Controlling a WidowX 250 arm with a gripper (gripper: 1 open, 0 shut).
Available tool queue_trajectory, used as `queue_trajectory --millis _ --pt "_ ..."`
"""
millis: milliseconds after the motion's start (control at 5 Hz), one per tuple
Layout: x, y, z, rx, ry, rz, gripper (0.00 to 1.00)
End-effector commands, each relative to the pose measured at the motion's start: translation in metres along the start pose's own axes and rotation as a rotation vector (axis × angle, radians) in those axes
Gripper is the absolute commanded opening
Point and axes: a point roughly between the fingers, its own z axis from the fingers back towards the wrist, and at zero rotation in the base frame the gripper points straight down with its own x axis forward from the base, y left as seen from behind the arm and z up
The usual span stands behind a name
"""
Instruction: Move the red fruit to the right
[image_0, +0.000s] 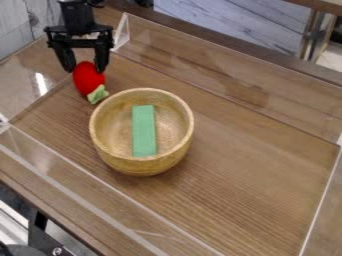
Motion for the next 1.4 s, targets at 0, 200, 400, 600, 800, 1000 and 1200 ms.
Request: queue_trajectory --millis 0,200,400,600,800,1000,1200 --pt "0.007 0.004 0.02 0.004 -0.059 0.025 1.0" --pt "0.007 0.005 0.021 -0.004 -0.057 0.034 1.0" --pt "0.007 0.006 0.021 -0.003 -0.057 0.036 0.0" --pt "0.005 0.001 0.041 -0.027 -0.069 0.036 0.0" --pt "0.003 -0.003 0.068 -0.057 -0.087 0.037 0.0" --pt "-0.001 -0.011 0.093 -0.091 -0.096 0.031 0.0" --pt "-0.014 -0.033 0.106 -0.113 -0.087 -0.016 0.0"
